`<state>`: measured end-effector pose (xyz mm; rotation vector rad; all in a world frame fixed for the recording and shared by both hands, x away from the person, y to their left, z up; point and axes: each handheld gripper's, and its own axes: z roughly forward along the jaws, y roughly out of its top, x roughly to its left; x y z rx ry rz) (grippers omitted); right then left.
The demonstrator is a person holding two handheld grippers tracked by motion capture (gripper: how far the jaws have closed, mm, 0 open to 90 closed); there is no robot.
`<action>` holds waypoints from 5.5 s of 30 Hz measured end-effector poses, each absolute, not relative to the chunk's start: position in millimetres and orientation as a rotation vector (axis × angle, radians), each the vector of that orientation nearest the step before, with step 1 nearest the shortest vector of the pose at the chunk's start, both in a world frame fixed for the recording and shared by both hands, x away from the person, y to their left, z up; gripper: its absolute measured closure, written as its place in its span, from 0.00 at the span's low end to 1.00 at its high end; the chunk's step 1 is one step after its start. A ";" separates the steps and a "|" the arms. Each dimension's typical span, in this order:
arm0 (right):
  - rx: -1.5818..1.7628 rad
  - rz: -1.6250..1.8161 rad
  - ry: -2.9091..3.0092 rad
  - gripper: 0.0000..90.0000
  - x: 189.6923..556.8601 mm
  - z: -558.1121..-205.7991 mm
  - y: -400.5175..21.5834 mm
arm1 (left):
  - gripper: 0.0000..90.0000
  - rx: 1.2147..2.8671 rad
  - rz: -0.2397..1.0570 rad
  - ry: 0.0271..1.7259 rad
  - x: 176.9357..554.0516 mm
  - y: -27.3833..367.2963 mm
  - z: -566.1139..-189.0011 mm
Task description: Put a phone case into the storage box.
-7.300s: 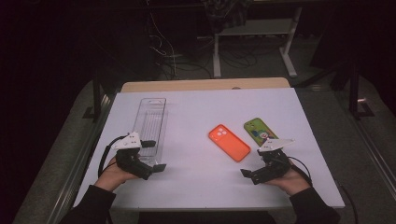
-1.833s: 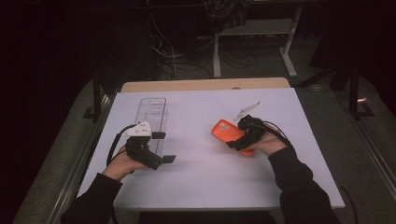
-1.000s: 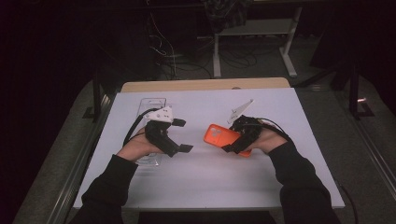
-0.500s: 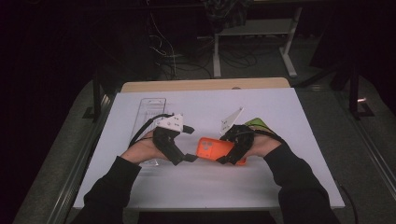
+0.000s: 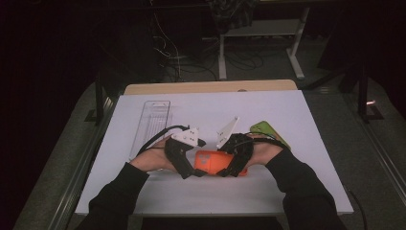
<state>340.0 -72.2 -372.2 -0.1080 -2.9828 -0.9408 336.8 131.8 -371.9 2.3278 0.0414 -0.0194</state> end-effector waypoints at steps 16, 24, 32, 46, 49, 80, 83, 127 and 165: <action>-0.046 -0.955 -2.991 0.17 334.4 -366.1 -67.8 | 0.00 2.404 -0.056 0.013 329.2 121.3 -384.5; -0.036 -0.952 -2.991 0.17 334.0 -366.2 -66.8 | 0.09 2.409 -0.062 0.002 329.6 120.3 -385.3; -0.030 -0.956 -2.984 0.17 333.7 -365.8 -66.6 | 0.17 2.395 -0.080 0.012 331.8 122.8 -384.4; -0.074 -1.035 -2.936 0.10 333.5 -366.9 -69.4 | 0.18 2.388 -0.074 0.038 332.2 126.1 -381.9; -0.144 -1.055 -2.932 0.03 336.2 -364.7 -74.9 | 0.18 2.400 -0.060 0.079 332.9 128.0 -382.7; -1.297 -1.440 -2.695 0.01 317.6 -411.7 -144.4 | 0.18 2.375 0.150 0.620 339.0 144.5 -390.1; -1.324 -1.446 -2.681 0.01 316.4 -421.6 -142.7 | 0.18 2.358 0.155 0.647 340.0 144.7 -391.1; -0.823 -1.175 -3.460 0.02 299.2 -422.8 -104.7 | 0.18 2.383 0.138 0.637 340.5 142.5 -393.2; 0.135 -0.892 -4.124 0.02 275.9 -431.0 -76.8 | 0.18 2.380 0.093 0.660 338.9 140.5 -395.2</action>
